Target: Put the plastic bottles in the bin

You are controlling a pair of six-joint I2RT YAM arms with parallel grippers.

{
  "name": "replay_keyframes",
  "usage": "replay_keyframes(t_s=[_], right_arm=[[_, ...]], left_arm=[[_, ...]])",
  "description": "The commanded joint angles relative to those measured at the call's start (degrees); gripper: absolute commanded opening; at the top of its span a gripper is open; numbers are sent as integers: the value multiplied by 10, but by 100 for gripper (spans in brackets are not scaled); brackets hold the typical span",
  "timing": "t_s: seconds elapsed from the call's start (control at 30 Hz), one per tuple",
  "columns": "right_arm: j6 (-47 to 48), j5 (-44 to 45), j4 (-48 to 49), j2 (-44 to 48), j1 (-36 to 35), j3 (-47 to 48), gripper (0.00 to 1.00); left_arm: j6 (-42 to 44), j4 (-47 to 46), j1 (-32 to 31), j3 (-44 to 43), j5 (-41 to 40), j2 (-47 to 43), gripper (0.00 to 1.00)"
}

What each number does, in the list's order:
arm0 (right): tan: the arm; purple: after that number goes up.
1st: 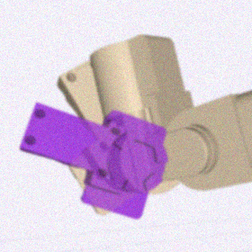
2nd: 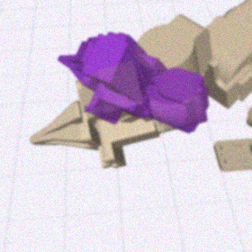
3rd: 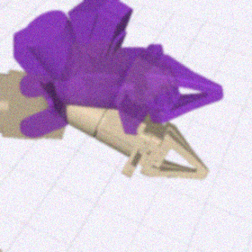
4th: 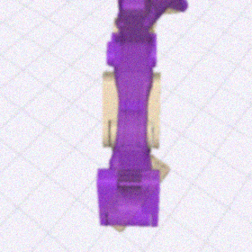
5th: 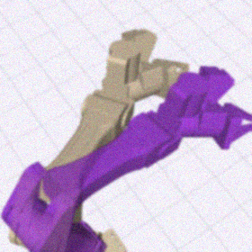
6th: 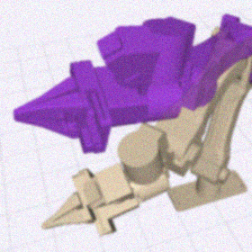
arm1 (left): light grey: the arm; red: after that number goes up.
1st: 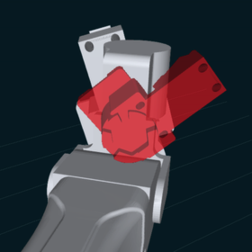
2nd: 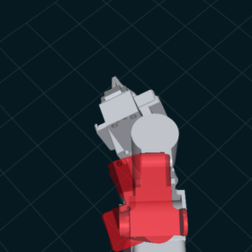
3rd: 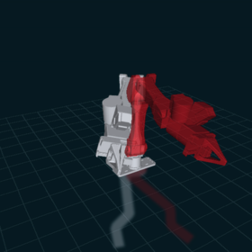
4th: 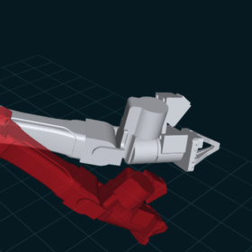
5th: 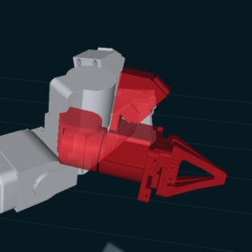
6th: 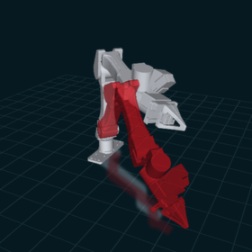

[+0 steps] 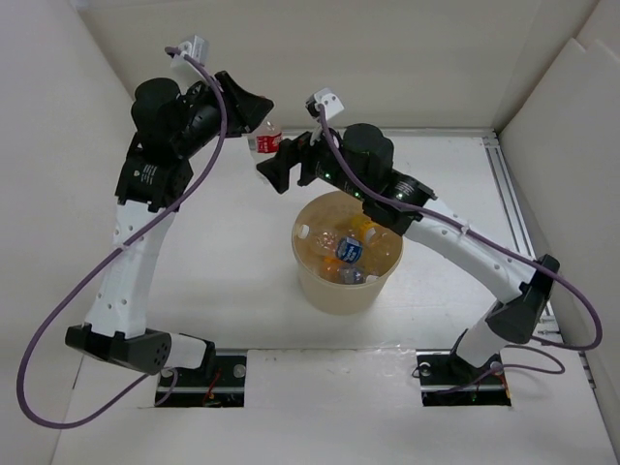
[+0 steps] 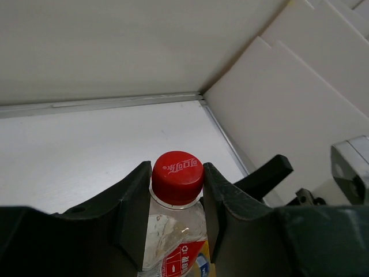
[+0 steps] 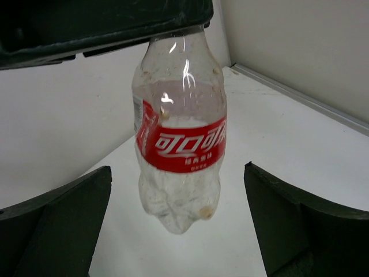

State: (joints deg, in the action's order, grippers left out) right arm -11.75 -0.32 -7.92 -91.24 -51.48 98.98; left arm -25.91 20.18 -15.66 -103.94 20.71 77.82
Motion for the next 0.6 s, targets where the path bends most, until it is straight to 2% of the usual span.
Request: replay_keyframes(t_s=[0.0, 0.17, 0.2, 0.27, 0.3, 0.33, 0.37, 0.4, 0.43, 0.47, 0.57], right_arm=[[5, 24, 56, -8, -5, 31, 100], [-1, 5, 68, -40, -5, 44, 98], [-1, 5, 68, -49, -5, 44, 84], [-7, 5, 80, -56, -5, 44, 64], [-7, 5, 80, -56, -5, 44, 20], [-7, 17, 80, -56, -5, 44, 1], [-7, 17, 80, -56, -5, 33, 0], [-7, 17, 80, -43, -5, 27, 0], [-7, 17, 80, -33, -5, 19, 0], [-7, 28, 80, -25, -5, 10, 0], [-7, 63, 80, 29, -5, -41, 0]], left_arm=[[-40, -69, 1, 33, 65, -11, 0], [-82, -134, 1, 84, 117, -26, 0], [-82, -141, 1, 90, 129, -26, 0], [-96, -152, 1, 99, 143, -32, 0], [-96, -159, 1, 105, 148, -40, 0], [-102, -159, 1, 105, 148, -40, 0], [-102, -159, 1, 105, 148, -46, 7], [-102, -147, 1, 105, 139, -51, 21], [-94, -140, 1, 92, 123, -51, 58], [-82, -133, 1, 86, 114, -51, 100], [-71, -100, 1, 56, 79, -51, 100]])
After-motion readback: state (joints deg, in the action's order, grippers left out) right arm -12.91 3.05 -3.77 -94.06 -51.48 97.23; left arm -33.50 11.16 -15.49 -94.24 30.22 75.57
